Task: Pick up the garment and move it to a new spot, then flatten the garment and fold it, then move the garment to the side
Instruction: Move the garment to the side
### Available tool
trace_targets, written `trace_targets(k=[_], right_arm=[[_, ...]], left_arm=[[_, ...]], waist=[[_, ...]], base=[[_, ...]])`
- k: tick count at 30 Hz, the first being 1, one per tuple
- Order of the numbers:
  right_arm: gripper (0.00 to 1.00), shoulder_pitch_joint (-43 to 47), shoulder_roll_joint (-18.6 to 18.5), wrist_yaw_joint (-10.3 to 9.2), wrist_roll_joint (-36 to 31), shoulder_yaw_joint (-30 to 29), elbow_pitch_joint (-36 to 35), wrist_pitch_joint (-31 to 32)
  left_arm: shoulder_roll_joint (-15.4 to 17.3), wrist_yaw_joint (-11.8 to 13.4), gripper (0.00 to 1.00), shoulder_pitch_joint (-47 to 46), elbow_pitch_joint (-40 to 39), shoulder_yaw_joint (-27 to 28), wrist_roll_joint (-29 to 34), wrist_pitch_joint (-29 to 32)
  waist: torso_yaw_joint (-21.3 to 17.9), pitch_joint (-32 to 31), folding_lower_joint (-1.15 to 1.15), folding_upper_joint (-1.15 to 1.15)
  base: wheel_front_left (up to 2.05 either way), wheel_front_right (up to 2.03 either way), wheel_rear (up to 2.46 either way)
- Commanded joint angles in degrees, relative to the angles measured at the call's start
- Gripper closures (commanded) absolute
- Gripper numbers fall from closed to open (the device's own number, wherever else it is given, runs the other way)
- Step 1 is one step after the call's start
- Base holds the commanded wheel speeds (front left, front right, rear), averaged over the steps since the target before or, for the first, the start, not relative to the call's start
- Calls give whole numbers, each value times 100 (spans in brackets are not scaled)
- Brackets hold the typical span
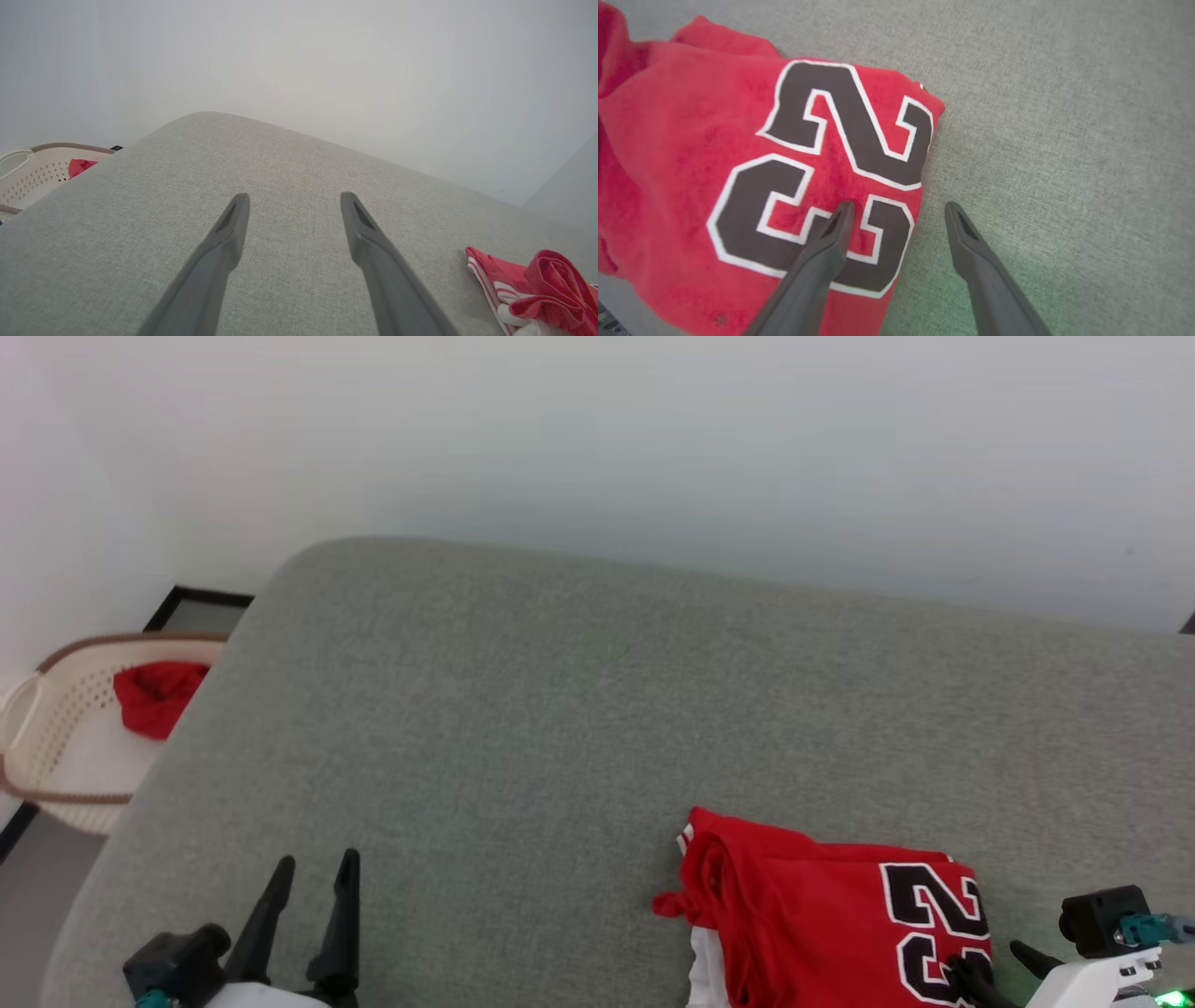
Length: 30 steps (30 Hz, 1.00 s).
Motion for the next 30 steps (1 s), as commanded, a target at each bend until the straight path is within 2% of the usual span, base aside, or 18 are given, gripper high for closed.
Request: trace_targets(k=[1,12,13,14,15,23,30], right_arm=[[0,-59,7,-2,-16,-12,-21,118],[0,-236,255,-2,-93,-16,365,1124],[4,-237,288,-2,-79,-28,429,1238],[55,-251,306,-5,-72,-16,474,1344],[100,-278,314,-4,-75,3,497,1424],[100,-473,373,-4,25,-161,368,1748],[100,-830,118,-5,73,-315,45,2026]], left_arm=[[-22,1,0,-84,-6,-16,26,5],[-124,1,0,-361,43,-122,24,5],[-138,1,0,-387,49,-134,24,5],[-145,1,0,-406,57,-145,25,5],[-148,1,0,-420,65,-150,22,5],[-164,1,0,-430,111,-144,3,5],[-148,1,0,-328,81,-113,27,5]], waist=[[126,155,0,0],[303,513,0,0],[308,530,0,0],[316,541,0,0],[321,550,0,0],[293,508,0,0],[166,372,0,0]], base=[[0,0,0],[0,0,0],[0,0,0],[0,0,0],[0,0,0],[0,0,0],[0,0,0]])
